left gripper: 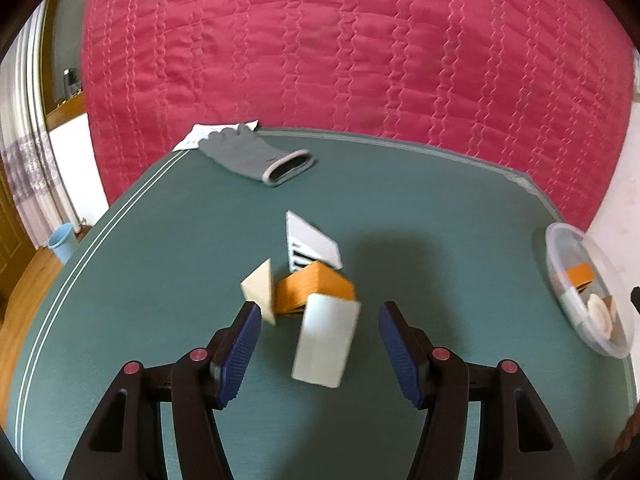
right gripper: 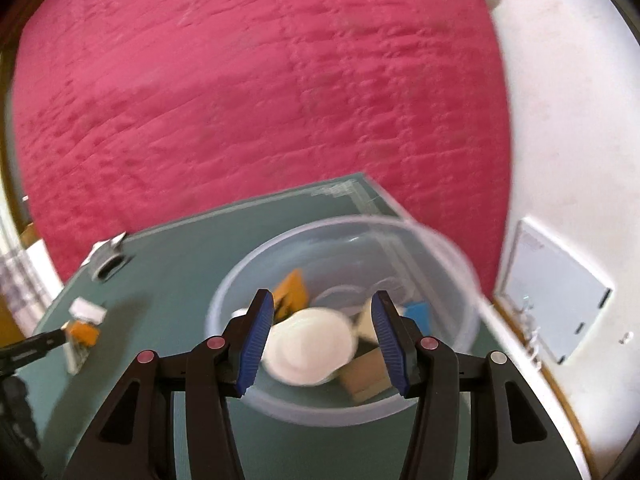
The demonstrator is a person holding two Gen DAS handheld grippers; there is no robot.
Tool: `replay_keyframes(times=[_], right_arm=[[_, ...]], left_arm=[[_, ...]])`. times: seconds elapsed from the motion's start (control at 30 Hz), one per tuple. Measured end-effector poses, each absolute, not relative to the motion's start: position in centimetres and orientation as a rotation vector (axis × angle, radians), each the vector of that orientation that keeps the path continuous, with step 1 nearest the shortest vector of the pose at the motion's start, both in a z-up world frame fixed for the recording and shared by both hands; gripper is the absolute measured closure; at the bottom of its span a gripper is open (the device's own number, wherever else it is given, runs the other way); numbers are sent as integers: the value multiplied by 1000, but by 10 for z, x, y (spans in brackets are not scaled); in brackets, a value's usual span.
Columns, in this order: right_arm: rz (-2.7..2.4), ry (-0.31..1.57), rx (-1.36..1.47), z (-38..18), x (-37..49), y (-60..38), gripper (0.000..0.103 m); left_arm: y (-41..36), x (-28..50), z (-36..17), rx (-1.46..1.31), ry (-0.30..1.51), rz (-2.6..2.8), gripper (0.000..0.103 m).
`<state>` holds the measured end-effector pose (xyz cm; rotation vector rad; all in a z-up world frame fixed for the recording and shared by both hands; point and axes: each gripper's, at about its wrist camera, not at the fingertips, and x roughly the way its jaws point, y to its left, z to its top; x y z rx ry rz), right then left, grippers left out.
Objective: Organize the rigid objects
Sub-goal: 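Move the left tool back to the pile and grasp the white rectangular block, then reach the right tool to the pile and grasp the orange rectangular block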
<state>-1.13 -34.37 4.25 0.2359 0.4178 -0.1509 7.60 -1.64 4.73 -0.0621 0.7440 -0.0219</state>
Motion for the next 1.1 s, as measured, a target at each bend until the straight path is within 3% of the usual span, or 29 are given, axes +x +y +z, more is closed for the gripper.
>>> replay_keyframes(times=[0.53,0.7,0.93,1.1], right_arm=[[108,524,147,30,-11,-275,51],[131,548,146,25,-9,-268,51],[159,582,149,20,-6,-261,51],[188,612,145,17,-2,-253,51]], left_arm=[[-12,90,23,-56,819,-22,39],[-12,93,20,-58,841,-34,47],[-16,92,20,-48,845,-58,71],[-12,88,22,-71,845,-73,71]])
